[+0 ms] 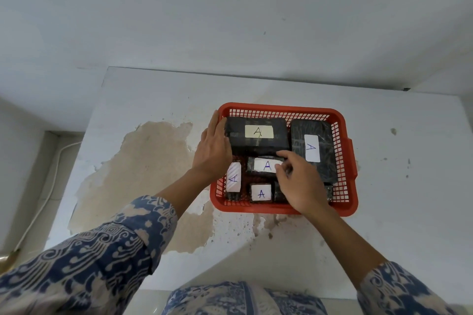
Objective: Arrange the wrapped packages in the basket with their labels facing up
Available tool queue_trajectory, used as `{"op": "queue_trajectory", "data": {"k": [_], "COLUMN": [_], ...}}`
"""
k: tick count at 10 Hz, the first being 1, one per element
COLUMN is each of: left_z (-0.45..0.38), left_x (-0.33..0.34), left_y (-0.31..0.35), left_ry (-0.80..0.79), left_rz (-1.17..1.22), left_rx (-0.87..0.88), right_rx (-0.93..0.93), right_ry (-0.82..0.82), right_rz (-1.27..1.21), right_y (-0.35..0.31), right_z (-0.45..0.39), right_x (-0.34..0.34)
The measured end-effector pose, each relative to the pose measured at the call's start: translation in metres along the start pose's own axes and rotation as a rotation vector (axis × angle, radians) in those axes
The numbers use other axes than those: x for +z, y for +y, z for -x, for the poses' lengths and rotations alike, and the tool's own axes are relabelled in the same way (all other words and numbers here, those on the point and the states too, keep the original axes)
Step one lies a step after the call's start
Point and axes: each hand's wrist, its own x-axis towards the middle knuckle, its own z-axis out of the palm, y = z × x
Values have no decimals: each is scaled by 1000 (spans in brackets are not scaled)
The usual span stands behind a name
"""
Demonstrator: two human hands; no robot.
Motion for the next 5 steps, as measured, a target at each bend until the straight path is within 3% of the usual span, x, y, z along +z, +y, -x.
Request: {"op": "queue_trajectory", "data": {"k": [2, 5], "left_z": [9, 41], "left_x": [-12, -40], "left_y": [7, 55], "left_ry": [-17, 53], "left_rz": [-133, -231], "left_rx": [25, 103], "right_rx": [122, -44], "right_ry": [18, -14], "right_rz": [-61, -71], "right_y": [23, 20], "right_z": [7, 8], "right_x": [-22, -62]}}
